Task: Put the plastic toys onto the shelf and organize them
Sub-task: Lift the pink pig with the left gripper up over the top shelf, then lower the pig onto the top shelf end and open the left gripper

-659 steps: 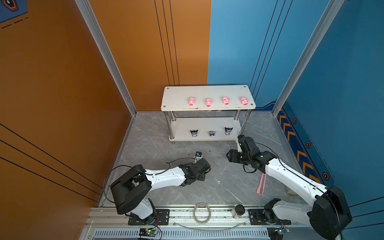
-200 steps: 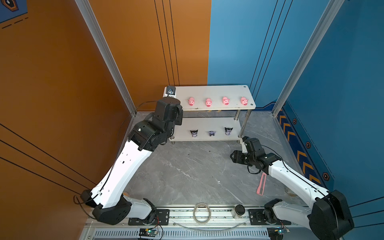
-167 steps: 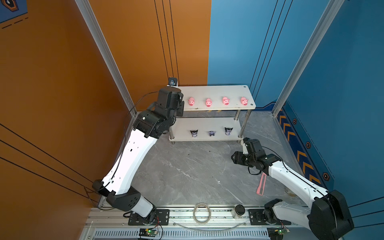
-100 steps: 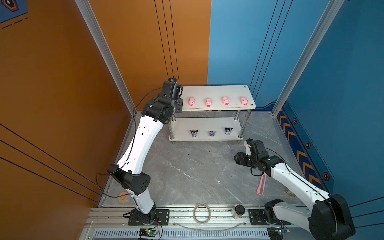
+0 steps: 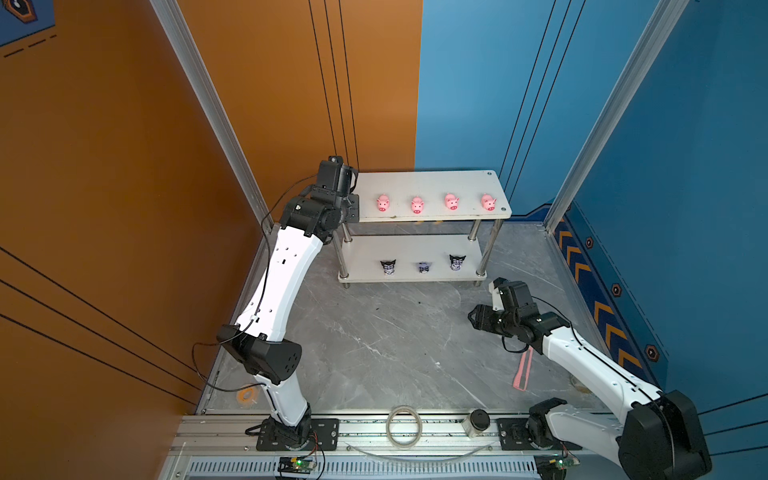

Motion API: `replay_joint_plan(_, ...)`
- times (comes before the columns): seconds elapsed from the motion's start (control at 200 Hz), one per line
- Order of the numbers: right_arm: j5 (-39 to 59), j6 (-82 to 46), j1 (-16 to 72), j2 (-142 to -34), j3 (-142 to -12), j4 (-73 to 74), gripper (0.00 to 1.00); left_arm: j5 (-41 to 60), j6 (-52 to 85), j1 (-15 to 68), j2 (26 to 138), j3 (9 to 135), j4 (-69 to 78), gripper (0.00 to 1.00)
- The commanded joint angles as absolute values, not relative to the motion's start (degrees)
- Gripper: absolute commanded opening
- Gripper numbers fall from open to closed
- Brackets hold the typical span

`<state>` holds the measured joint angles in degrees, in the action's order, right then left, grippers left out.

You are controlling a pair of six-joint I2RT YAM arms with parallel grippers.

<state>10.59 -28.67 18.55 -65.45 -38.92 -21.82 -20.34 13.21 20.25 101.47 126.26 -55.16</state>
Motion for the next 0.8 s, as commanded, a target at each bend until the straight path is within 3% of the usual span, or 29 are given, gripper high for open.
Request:
replay_joint_plan(0.0, 11.4, -27.9, 18.1, -64.5, -38.2, -21.4, 0.63, -19.9, 15.2, 19.5, 102.7, 128.5, -55.4, 0.24)
replay_joint_plan(0.295, 11.3, -27.8, 18.0, -64.3, -37.9, -21.3, 0.63, -18.6, 16.5, 19.2, 104.0, 129.5, -55.4, 0.31)
replay_joint_plan(0.581, 11.2, -27.8, 17.8, -64.2, -37.7, -21.3, 0.63, -18.6, 16.8, 19.2, 104.0, 129.0, -55.4, 0.46)
replay_joint_plan(0.796, 11.1, -27.8, 17.8, -63.9, -37.6, -21.3, 0.63, -18.9, 16.8, 19.2, 103.8, 128.8, -55.4, 0.5)
